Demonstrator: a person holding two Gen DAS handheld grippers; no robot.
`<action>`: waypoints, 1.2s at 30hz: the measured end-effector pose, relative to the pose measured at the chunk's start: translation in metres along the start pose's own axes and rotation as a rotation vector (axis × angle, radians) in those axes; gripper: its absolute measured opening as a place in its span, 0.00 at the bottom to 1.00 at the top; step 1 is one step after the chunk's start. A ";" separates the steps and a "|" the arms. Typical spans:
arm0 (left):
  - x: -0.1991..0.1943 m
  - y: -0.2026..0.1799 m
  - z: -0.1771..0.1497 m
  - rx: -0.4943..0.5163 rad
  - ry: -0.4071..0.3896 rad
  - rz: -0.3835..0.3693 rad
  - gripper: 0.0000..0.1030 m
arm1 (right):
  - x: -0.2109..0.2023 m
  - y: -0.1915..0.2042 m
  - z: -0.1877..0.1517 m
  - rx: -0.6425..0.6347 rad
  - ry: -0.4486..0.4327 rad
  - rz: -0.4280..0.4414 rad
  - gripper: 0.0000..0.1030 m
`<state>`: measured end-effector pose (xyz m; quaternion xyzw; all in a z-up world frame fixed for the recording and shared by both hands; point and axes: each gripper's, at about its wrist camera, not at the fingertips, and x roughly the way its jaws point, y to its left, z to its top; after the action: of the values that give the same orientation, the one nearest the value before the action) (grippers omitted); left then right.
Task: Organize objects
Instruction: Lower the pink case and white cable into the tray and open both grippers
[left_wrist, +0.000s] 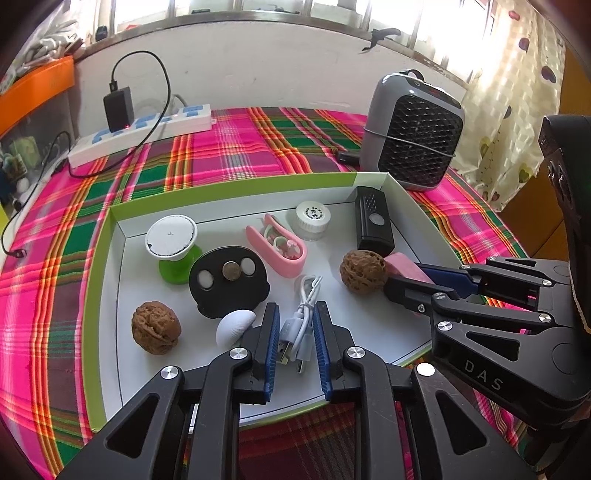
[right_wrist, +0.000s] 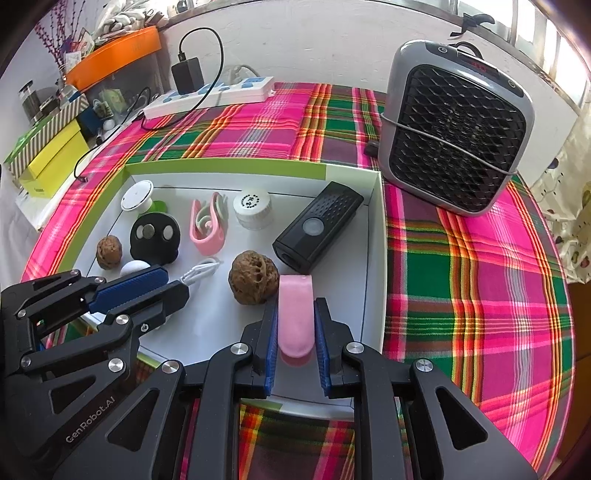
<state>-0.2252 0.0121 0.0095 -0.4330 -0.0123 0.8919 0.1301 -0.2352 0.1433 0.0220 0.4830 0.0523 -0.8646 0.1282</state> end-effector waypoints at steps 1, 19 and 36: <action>0.000 0.000 0.000 0.000 0.000 0.002 0.17 | 0.000 0.000 0.000 0.002 0.000 0.000 0.19; -0.014 -0.001 -0.001 0.012 -0.030 0.071 0.24 | -0.013 0.000 -0.008 0.031 -0.036 0.009 0.34; -0.049 -0.003 -0.014 -0.008 -0.100 0.154 0.25 | -0.039 0.005 -0.024 0.072 -0.131 0.023 0.35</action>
<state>-0.1851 0.0016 0.0385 -0.3880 0.0108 0.9197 0.0587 -0.1949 0.1505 0.0431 0.4304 0.0072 -0.8941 0.1238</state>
